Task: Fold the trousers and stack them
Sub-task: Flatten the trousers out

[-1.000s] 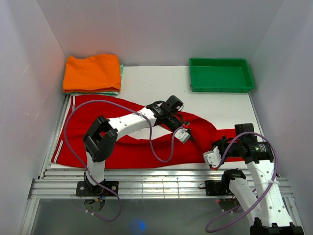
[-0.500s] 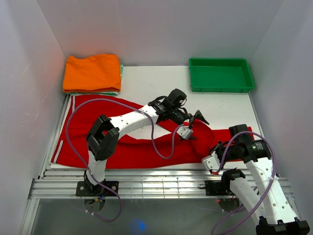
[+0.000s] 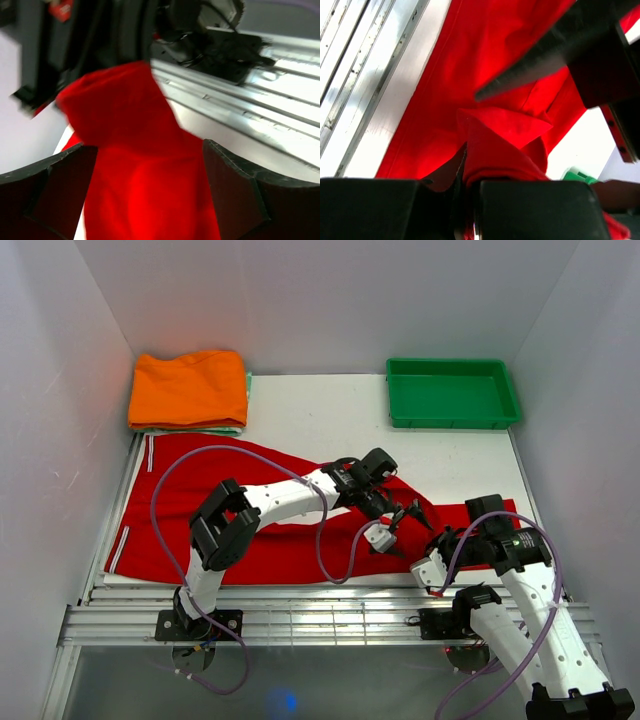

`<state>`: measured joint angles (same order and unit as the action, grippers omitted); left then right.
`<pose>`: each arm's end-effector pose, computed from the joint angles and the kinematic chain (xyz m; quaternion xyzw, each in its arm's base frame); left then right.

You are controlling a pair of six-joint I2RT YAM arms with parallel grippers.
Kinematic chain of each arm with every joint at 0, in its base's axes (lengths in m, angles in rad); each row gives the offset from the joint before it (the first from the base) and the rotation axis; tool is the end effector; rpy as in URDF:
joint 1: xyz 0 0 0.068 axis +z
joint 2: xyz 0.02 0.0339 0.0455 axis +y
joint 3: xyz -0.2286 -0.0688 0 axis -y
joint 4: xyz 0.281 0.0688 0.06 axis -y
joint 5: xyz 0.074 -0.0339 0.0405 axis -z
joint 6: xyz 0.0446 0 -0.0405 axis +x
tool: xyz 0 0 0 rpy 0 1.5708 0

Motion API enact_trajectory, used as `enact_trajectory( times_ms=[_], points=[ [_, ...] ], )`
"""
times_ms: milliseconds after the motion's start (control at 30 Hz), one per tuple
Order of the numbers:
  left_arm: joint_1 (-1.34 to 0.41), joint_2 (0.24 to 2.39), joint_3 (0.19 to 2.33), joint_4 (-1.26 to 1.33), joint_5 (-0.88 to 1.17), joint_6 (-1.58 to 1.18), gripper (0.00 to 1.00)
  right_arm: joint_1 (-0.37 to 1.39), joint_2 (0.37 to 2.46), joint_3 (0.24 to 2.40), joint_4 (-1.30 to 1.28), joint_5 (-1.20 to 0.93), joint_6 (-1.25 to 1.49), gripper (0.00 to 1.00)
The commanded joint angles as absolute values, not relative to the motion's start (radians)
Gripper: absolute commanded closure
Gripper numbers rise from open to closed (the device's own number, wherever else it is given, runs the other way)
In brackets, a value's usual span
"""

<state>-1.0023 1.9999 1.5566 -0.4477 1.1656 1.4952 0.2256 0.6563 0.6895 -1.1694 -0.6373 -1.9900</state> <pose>0.2089 -0.4032 0.1838 0.8048 0.0751 -0.4353 0.3965 0.1539 0.0625 0.2226 -0.8599 0.3537 0.0363 0.3663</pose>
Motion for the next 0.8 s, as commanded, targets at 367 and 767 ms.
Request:
enact_trajectory(
  times_ms=[367, 767],
  points=[
    [-1.031, 1.916, 1.552, -0.571, 1.169, 1.528, 0.84, 0.232, 0.656, 0.749, -1.072, -0.529, -2.608, 0.92],
    [-1.031, 1.770, 1.291, 0.141, 0.524, 0.755, 1.00, 0.201, 0.836, 0.848, -0.523, -0.348, -1.671, 0.10]
  ],
)
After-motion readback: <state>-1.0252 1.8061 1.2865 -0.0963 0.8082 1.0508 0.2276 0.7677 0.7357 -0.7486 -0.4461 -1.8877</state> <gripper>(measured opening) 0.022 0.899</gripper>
